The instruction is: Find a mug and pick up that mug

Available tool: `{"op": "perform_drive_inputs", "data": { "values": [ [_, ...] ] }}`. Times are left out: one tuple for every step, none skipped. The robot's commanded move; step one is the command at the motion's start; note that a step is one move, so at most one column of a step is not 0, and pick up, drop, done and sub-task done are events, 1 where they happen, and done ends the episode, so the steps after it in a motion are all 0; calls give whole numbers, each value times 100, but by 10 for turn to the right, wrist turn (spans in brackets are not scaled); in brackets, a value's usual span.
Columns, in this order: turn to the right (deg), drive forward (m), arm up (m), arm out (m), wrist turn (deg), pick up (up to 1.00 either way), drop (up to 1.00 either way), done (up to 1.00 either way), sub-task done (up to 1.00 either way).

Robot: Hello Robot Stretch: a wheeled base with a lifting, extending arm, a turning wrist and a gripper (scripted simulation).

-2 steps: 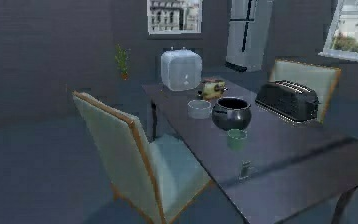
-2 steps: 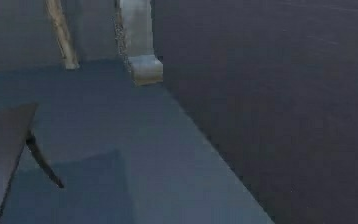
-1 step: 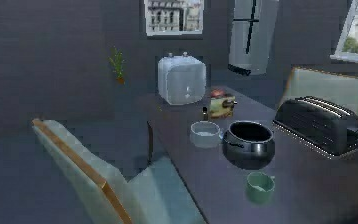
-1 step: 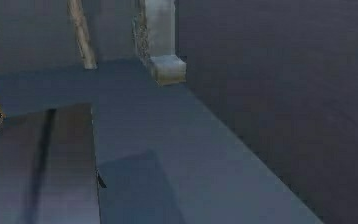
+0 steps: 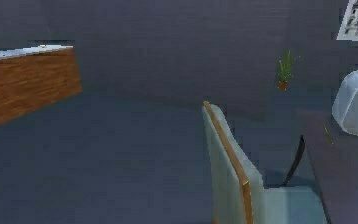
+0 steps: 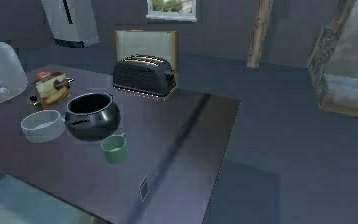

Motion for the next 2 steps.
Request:
{"op": "perform_drive_inputs", "data": {
  "values": [
    [-150, 0, 0, 0, 0, 0, 0, 0, 0],
    [0, 0, 50, 0, 0, 0, 0, 0, 0]
  ]
}}
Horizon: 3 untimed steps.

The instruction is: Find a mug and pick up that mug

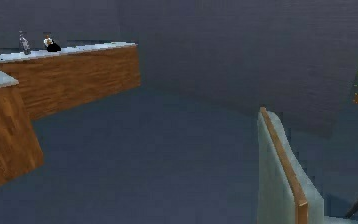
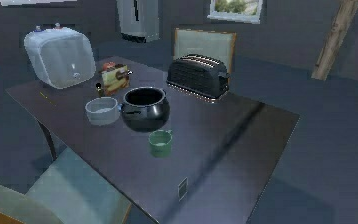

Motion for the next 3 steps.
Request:
{"op": "perform_drive_inputs", "data": {
  "values": [
    [0, 0, 36, 0, 0, 0, 0, 0, 0],
    [0, 0, 0, 32, 0, 0, 0, 0, 0],
    [0, 0, 0, 0, 450, 0, 0, 0, 0]
  ]
}}
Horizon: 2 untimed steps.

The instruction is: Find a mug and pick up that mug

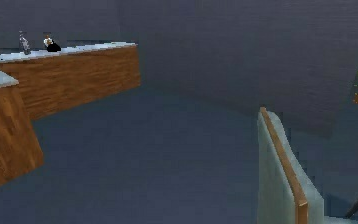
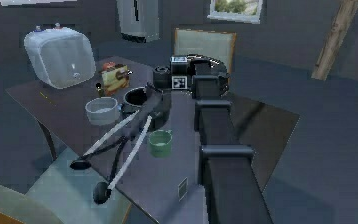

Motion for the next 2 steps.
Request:
{"op": "perform_drive_inputs", "data": {
  "values": [
    [0, 0, 0, 0, 450, 0, 0, 0, 0],
    [0, 0, 0, 0, 450, 0, 0, 0, 0]
  ]
}}
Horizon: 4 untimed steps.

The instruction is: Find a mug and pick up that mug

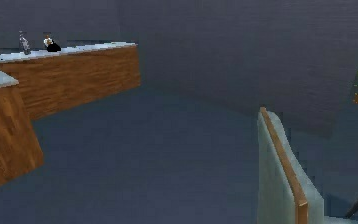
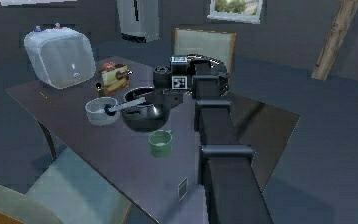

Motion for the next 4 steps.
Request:
{"op": "perform_drive_inputs", "data": {
  "values": [
    [0, 0, 0, 0, 330, 0, 0, 0, 0],
    [0, 0, -30, 0, 0, 0, 0, 0, 0],
    [0, 0, 0, 0, 0, 100, 0, 0, 0],
    [0, 0, 10, 0, 0, 0, 0, 0, 0]
  ]
}}
